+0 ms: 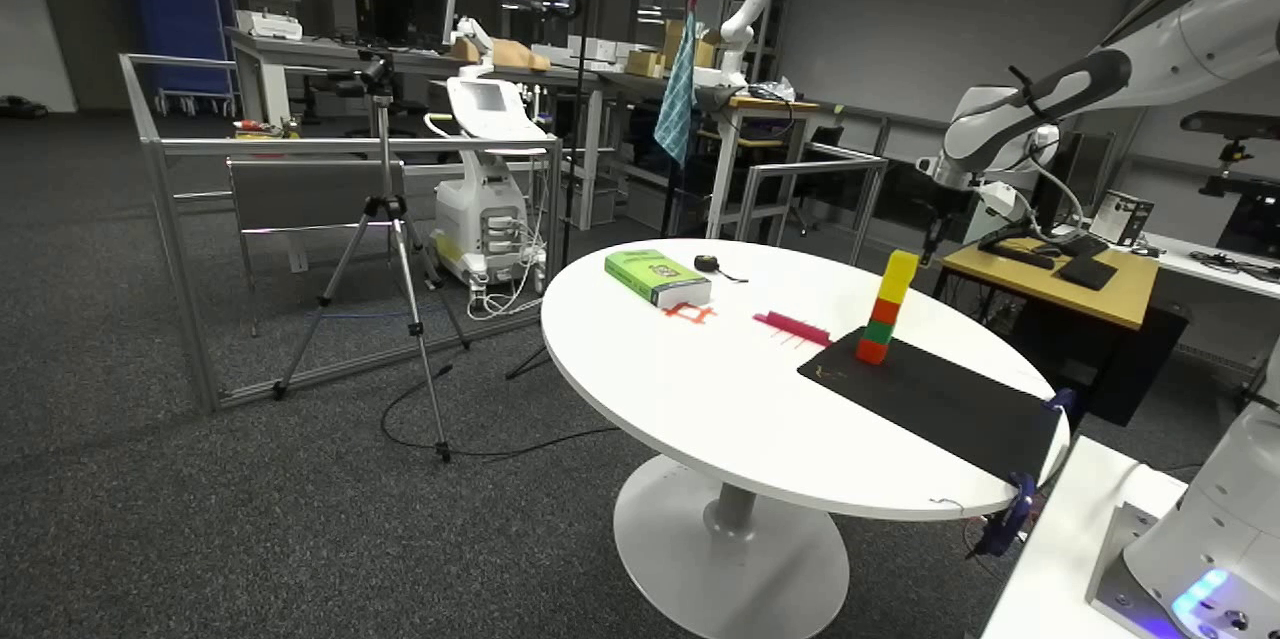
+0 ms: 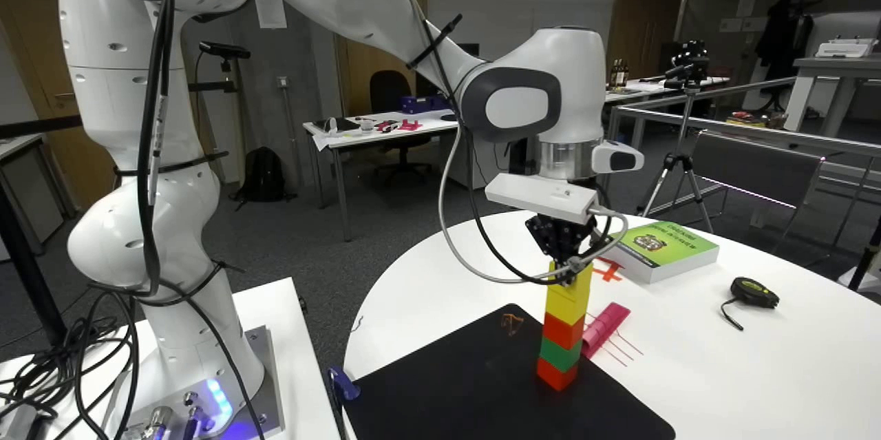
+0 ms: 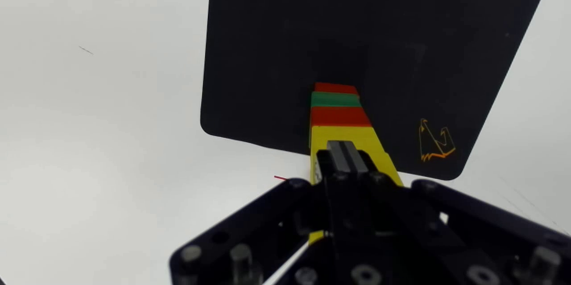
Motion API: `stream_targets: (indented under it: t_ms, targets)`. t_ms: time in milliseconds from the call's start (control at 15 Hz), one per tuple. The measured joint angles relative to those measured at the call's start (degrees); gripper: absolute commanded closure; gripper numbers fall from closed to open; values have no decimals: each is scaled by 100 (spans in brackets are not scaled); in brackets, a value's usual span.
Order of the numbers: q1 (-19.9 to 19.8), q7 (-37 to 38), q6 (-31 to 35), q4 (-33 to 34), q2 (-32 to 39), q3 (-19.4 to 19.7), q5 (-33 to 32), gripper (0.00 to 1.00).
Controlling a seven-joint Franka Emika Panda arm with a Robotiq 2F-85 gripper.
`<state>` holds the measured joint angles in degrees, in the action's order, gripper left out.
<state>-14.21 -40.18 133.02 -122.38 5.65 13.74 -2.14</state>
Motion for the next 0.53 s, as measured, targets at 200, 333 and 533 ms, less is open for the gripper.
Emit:
stream_targets:
  t_ms: [200, 333, 533]
  targets:
    - [0, -3, 0, 0, 0, -6, 0, 100]
    - [0, -22, 0, 0, 0, -13, 0, 100]
    - [0, -88, 0, 0, 0, -20, 0, 100]
